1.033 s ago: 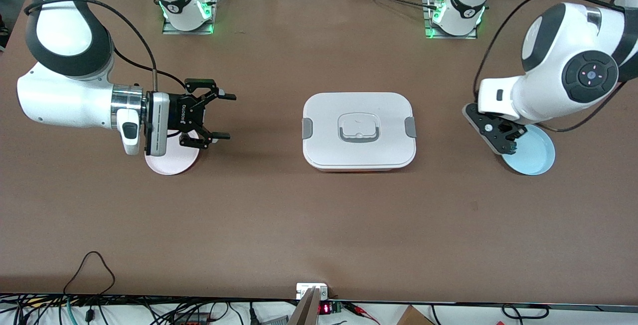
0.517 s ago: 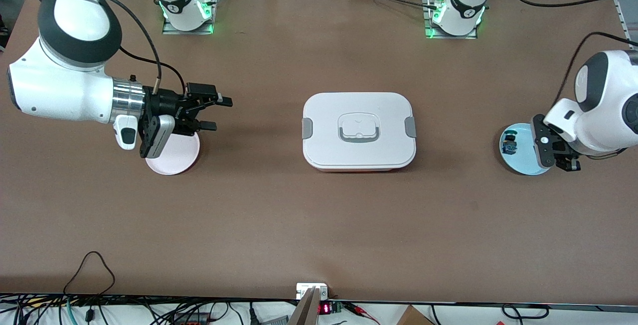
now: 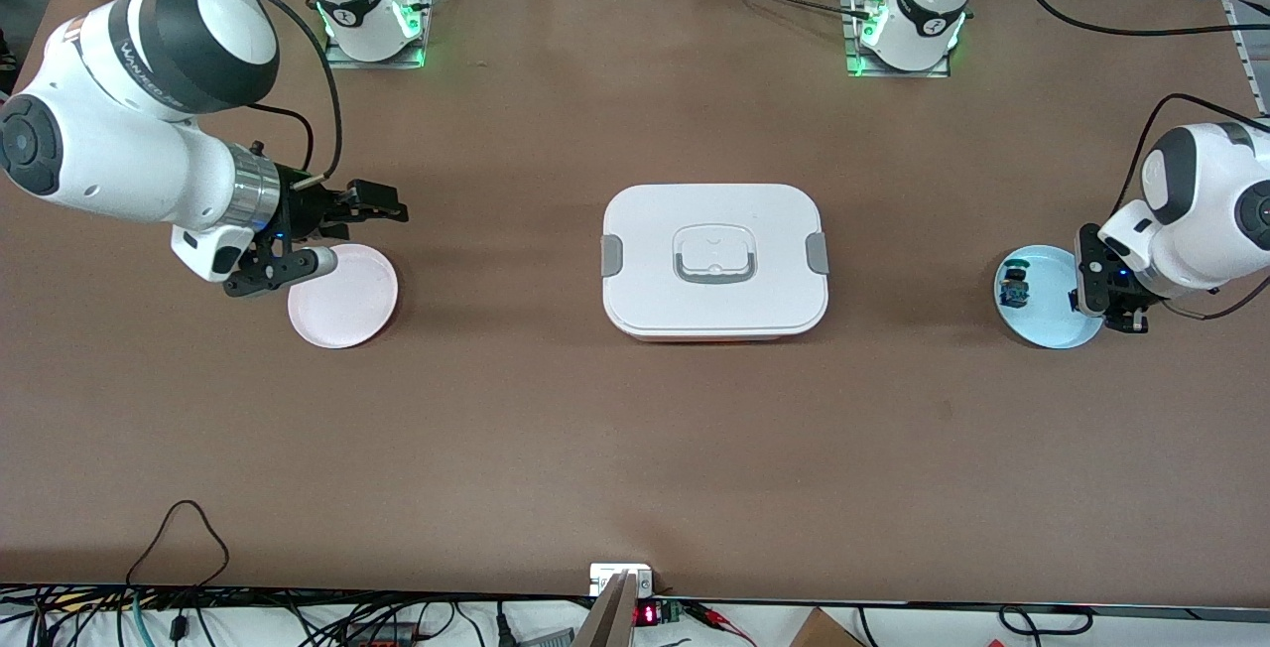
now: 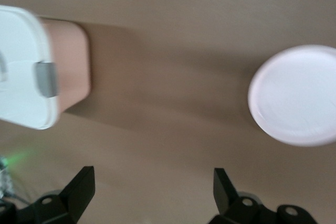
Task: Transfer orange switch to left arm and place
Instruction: 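Lower the switch onto the blue plate and open the left gripper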
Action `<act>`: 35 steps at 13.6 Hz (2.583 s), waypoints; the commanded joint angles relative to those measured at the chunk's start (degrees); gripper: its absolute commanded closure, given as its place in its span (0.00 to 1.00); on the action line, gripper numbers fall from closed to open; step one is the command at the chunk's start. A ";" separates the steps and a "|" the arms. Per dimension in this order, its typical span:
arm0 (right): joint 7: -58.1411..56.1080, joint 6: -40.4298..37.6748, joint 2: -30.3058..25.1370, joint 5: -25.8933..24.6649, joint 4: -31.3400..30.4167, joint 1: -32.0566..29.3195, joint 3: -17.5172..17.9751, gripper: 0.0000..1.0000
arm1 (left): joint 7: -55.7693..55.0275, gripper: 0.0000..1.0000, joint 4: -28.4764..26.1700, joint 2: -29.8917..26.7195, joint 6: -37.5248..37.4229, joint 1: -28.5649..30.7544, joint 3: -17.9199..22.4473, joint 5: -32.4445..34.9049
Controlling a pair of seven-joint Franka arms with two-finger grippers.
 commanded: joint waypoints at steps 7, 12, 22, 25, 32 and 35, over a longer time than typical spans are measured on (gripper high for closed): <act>-1.71 -6.35 -2.17 -18.52 7.40 -7.78 0.27 0.00 | 5.05 0.77 -3.00 5.49 8.91 4.92 -1.01 1.33; -0.83 -7.06 -2.27 -19.13 6.35 -10.25 -0.34 0.00 | 4.97 0.75 -3.00 6.37 9.52 4.92 -1.01 1.33; -0.74 -2.58 -2.00 -20.01 6.52 -10.08 -0.17 0.00 | 5.05 0.70 -2.82 6.90 9.09 4.92 -0.92 1.33; -1.70 -2.57 -2.09 -20.01 7.22 -10.25 -0.25 0.00 | 5.14 0.59 -2.56 7.69 9.09 5.00 -0.92 1.33; -2.76 -3.54 -5.16 -19.48 6.26 -10.25 -0.34 0.00 | 5.41 0.00 -2.12 6.90 8.39 5.18 -1.27 1.33; -2.50 1.10 -8.85 -19.05 0.56 -10.25 -0.34 0.00 | 4.97 0.00 0.59 4.18 -1.50 5.09 -4.42 0.37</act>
